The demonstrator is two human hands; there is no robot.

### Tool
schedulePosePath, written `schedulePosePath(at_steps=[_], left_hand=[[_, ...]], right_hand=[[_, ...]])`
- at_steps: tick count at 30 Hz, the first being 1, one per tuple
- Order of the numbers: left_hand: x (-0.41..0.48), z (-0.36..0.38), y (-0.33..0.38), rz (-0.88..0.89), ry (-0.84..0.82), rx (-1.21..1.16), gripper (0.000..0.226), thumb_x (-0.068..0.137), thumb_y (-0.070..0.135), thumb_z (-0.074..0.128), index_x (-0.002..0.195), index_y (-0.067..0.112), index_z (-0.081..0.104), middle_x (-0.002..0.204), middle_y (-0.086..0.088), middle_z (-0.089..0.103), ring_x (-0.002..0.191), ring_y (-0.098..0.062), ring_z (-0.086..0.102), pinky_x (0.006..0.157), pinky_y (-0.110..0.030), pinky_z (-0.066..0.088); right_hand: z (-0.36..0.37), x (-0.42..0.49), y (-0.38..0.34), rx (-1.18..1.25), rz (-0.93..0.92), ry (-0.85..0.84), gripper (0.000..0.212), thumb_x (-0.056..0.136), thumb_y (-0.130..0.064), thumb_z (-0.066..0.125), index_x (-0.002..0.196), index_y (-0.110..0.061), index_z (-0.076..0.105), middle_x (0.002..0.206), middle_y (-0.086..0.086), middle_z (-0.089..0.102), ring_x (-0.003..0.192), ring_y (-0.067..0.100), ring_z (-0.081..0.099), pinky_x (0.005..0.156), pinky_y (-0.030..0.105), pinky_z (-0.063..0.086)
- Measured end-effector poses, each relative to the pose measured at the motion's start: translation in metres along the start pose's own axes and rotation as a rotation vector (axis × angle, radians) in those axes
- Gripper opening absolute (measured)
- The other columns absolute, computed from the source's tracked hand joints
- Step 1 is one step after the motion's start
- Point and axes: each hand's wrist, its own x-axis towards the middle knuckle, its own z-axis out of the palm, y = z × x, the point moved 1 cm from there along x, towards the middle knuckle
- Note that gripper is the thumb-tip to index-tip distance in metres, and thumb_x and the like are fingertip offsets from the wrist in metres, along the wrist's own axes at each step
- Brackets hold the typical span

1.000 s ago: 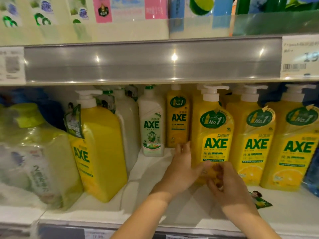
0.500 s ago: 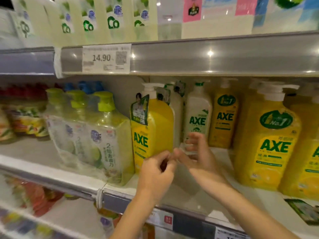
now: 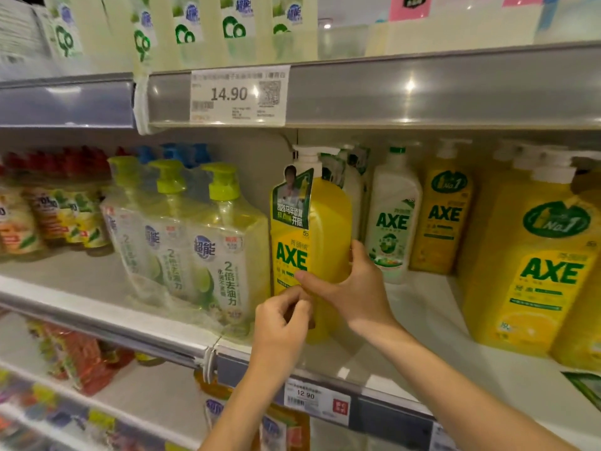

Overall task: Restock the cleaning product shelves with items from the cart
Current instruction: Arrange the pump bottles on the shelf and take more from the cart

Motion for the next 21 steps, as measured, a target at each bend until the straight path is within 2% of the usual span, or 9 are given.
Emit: schedulePosePath(at_steps=[3,6,9,10,12,14,16,18,21], left_hand=[[0.0,0.003,0.003,0.068,0.021,-0.021,0.019,0.069,0.038,0.05,0.059,0.021,0.049,0.055,0.005,0.045,0.055,-0.01,0.039,0.051,-0.024,0.033],[-0.001,0.007,0.009,0.144,0.075,-0.025,0.018,0.072,0.038,0.056,0.073,0.021,0.051,0.064,0.008,0.051,0.059,-0.005,0.045,0.054,-0.02,0.038],[0.004,0.014,0.012,0.132,0.125,-0.044,0.036,0.068,0.048,0.067,0.092,0.026,0.05,0.082,0.013,0.054,0.071,-0.004,0.052,0.061,-0.018,0.045],[0.006,0.017,0.013,0.112,0.097,-0.044,0.046,0.065,0.051,0.07,0.099,0.028,0.049,0.093,0.007,0.056,0.081,-0.006,0.055,0.069,-0.017,0.047],[0.01,0.027,0.015,0.065,-0.048,-0.022,0.067,0.061,0.058,0.073,0.117,0.033,0.044,0.117,0.0,0.053,0.103,-0.01,0.057,0.083,-0.018,0.049],[0.013,0.041,0.02,-0.015,-0.235,-0.051,0.083,0.059,0.055,0.078,0.129,0.037,0.037,0.131,0.004,0.05,0.112,-0.005,0.056,0.084,-0.016,0.05],[0.016,0.056,0.025,-0.104,-0.417,-0.122,0.09,0.059,0.049,0.084,0.132,0.043,0.031,0.134,0.008,0.052,0.114,-0.001,0.056,0.082,-0.013,0.05],[0.016,0.07,0.028,-0.171,-0.602,-0.19,0.094,0.058,0.049,0.087,0.134,0.042,0.031,0.13,0.009,0.059,0.114,-0.005,0.06,0.083,-0.018,0.052],[0.015,0.086,0.032,-0.166,-0.75,-0.198,0.088,0.065,0.036,0.082,0.137,0.032,0.032,0.125,0.006,0.064,0.113,-0.009,0.063,0.089,-0.027,0.054]], right_hand=[[-0.012,-0.003,0.003,-0.037,0.005,-0.008,0.097,0.05,-0.065,0.079,0.13,-0.022,0.045,0.121,-0.003,0.06,0.109,0.018,0.056,0.093,0.041,0.05],[-0.03,-0.007,0.009,-0.06,0.017,-0.02,0.116,0.043,-0.079,0.071,0.14,-0.024,0.04,0.129,-0.004,0.057,0.116,0.016,0.054,0.096,0.039,0.049],[-0.055,-0.014,0.014,-0.097,0.059,-0.042,0.114,0.045,-0.076,0.071,0.143,-0.027,0.037,0.132,-0.009,0.054,0.114,0.01,0.052,0.084,0.023,0.045],[-0.065,-0.017,0.017,-0.092,0.067,-0.049,0.112,0.045,-0.075,0.07,0.142,-0.029,0.038,0.13,-0.011,0.054,0.112,0.009,0.052,0.081,0.02,0.045],[-0.084,-0.025,0.021,-0.072,0.068,-0.056,0.118,0.039,-0.086,0.068,0.141,-0.034,0.039,0.129,-0.013,0.057,0.114,0.01,0.055,0.087,0.03,0.052],[-0.102,-0.033,0.026,-0.017,0.083,-0.059,0.124,0.032,-0.089,0.069,0.141,-0.038,0.039,0.129,-0.013,0.058,0.118,0.012,0.055,0.096,0.041,0.051],[-0.12,-0.041,0.032,0.055,0.095,-0.062,0.118,0.037,-0.079,0.077,0.141,-0.037,0.04,0.129,-0.012,0.059,0.119,0.011,0.056,0.096,0.036,0.051],[-0.137,-0.049,0.035,0.119,0.093,-0.093,0.111,0.042,-0.07,0.081,0.14,-0.035,0.042,0.125,-0.013,0.063,0.116,0.007,0.059,0.09,0.024,0.053],[-0.158,-0.059,0.035,0.1,0.09,-0.146,0.103,0.047,-0.072,0.08,0.137,-0.036,0.046,0.118,-0.017,0.067,0.111,0.003,0.062,0.092,0.024,0.053]])
